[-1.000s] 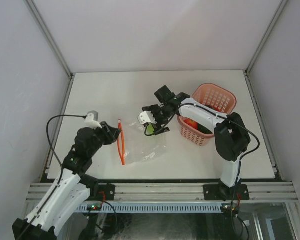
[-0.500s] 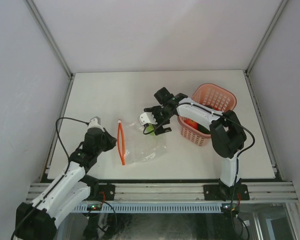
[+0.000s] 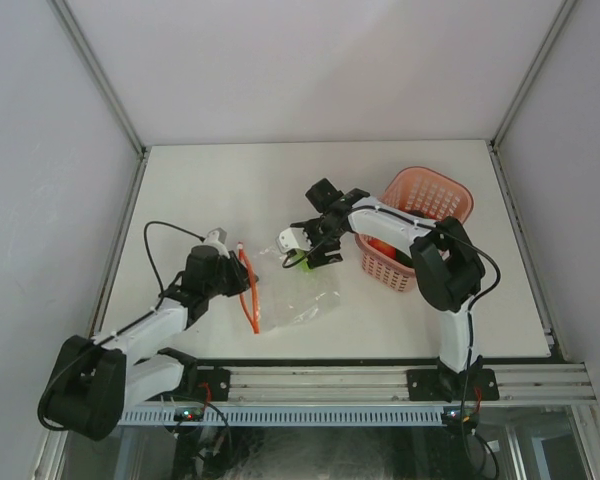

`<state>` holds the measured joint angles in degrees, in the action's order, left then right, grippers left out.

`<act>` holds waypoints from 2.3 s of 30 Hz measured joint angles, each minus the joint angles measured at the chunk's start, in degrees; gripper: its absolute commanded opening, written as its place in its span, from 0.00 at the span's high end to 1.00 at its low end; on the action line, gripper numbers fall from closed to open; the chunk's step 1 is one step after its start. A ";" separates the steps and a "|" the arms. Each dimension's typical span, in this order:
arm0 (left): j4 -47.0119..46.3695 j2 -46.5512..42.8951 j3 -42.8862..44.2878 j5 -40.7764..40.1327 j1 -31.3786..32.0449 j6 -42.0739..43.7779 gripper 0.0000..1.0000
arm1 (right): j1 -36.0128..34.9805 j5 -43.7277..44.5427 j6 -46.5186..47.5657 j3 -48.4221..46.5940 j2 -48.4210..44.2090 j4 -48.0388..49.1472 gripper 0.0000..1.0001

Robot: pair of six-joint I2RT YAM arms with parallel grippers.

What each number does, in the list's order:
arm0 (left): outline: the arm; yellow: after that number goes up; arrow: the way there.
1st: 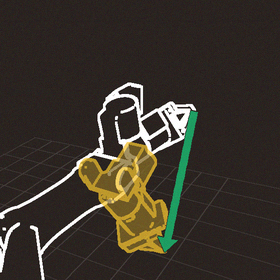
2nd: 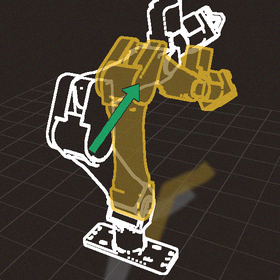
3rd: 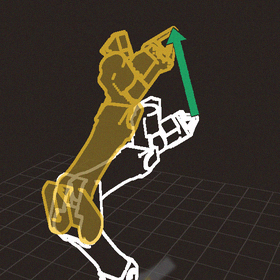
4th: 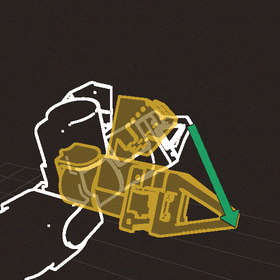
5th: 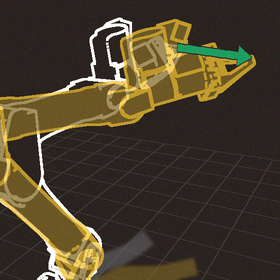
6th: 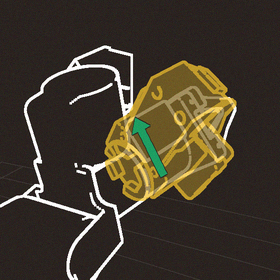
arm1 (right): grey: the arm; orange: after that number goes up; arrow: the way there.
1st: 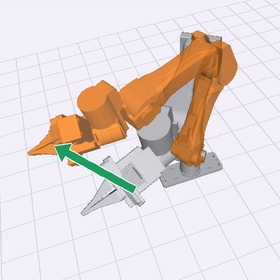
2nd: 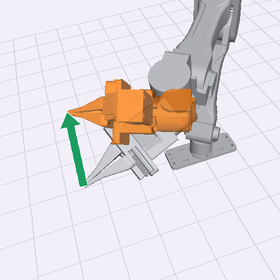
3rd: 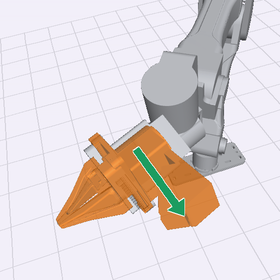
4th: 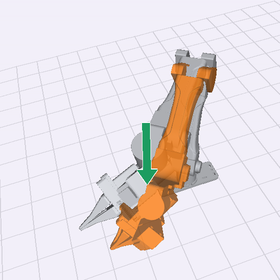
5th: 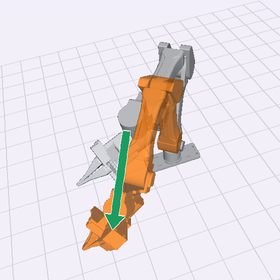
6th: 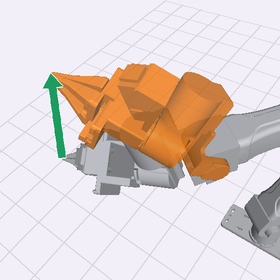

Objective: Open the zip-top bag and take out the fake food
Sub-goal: Pick up the fake fruit from the zipper food storage bag.

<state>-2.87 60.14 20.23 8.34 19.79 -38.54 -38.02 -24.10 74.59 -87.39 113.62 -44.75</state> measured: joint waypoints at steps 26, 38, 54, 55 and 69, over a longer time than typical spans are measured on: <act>-19.80 12.09 -1.95 16.04 -0.31 0.20 0.47 | -0.33 -9.92 1.29 1.11 -0.11 0.35 0.39; -22.95 10.86 -3.63 17.73 0.50 3.15 0.41 | -1.81 -11.82 1.68 3.89 -2.97 2.01 0.53; -26.64 10.27 -6.40 4.15 16.46 18.84 0.33 | -2.10 -14.10 3.02 4.02 -1.95 1.09 0.96; -26.64 9.60 -6.84 3.10 17.38 20.20 0.31 | -2.10 -14.58 3.04 4.02 -1.81 0.85 0.97; -35.10 12.09 -9.60 -8.15 20.61 26.60 0.00 | -3.10 -21.44 1.73 3.58 1.40 -0.63 0.99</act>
<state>-37.98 72.23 10.63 0.19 40.40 -11.94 -41.12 -45.54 76.31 -83.81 115.02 -45.39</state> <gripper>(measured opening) 0.996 0.017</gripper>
